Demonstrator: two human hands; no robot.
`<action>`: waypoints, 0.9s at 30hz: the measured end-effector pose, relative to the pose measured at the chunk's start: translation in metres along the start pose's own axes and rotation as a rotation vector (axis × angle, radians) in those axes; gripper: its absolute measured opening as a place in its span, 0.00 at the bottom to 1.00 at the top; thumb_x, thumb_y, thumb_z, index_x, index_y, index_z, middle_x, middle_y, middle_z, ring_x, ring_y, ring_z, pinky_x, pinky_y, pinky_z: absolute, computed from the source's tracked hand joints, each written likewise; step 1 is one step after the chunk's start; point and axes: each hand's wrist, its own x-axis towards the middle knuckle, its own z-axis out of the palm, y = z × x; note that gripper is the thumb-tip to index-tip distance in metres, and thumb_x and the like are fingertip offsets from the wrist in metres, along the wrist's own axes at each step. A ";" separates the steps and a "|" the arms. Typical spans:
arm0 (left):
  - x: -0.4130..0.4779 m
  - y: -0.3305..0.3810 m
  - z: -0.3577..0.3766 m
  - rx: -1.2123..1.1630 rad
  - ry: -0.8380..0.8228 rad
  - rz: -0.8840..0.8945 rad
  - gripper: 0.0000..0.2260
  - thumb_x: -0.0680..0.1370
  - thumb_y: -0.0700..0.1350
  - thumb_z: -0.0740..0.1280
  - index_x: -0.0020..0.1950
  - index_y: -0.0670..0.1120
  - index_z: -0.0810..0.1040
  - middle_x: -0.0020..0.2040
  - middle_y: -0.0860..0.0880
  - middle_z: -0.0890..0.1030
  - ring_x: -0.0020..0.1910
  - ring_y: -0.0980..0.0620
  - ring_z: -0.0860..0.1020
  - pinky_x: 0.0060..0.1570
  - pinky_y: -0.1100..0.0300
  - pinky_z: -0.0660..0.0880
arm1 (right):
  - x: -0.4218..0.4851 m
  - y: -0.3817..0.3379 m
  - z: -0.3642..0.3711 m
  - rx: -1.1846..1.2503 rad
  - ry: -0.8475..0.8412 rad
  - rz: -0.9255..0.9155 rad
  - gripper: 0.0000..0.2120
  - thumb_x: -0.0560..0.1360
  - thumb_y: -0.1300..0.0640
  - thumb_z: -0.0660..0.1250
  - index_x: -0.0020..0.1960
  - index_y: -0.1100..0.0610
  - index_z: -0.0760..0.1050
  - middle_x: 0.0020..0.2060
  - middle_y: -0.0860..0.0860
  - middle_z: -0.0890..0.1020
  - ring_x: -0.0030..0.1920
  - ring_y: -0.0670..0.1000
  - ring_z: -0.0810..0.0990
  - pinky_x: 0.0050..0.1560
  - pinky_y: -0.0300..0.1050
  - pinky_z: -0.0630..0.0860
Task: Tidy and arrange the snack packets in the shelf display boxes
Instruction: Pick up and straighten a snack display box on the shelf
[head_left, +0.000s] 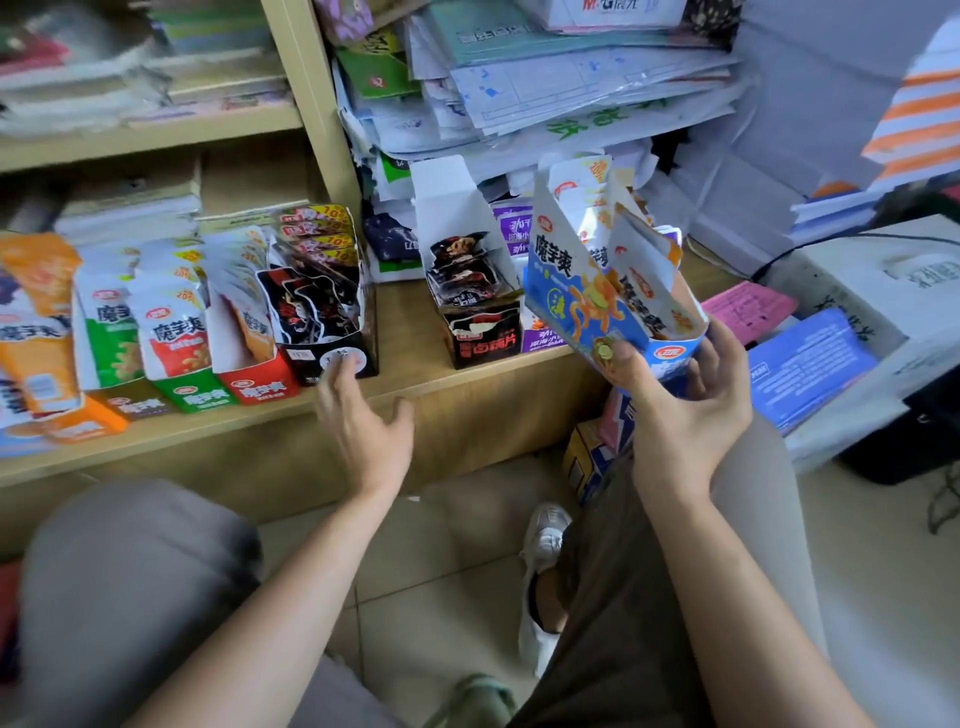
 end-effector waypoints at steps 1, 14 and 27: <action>0.009 -0.006 -0.007 0.040 0.048 -0.027 0.37 0.70 0.38 0.76 0.78 0.44 0.66 0.77 0.41 0.64 0.76 0.41 0.62 0.76 0.43 0.59 | -0.001 0.001 0.001 0.007 -0.019 0.003 0.33 0.68 0.63 0.80 0.68 0.64 0.71 0.60 0.57 0.82 0.59 0.52 0.83 0.60 0.57 0.80; 0.044 -0.019 -0.021 0.305 -0.088 -0.002 0.35 0.70 0.40 0.77 0.74 0.56 0.69 0.72 0.39 0.67 0.67 0.38 0.68 0.64 0.42 0.72 | -0.032 0.021 0.027 0.008 -0.178 0.048 0.33 0.66 0.55 0.83 0.67 0.54 0.74 0.60 0.54 0.82 0.62 0.57 0.81 0.63 0.66 0.76; 0.039 -0.017 -0.004 0.000 -0.164 0.079 0.28 0.66 0.38 0.75 0.61 0.59 0.75 0.69 0.48 0.68 0.66 0.44 0.72 0.62 0.44 0.76 | -0.034 0.025 0.039 0.020 -0.175 0.091 0.37 0.65 0.50 0.83 0.70 0.55 0.73 0.62 0.53 0.81 0.64 0.54 0.80 0.63 0.63 0.76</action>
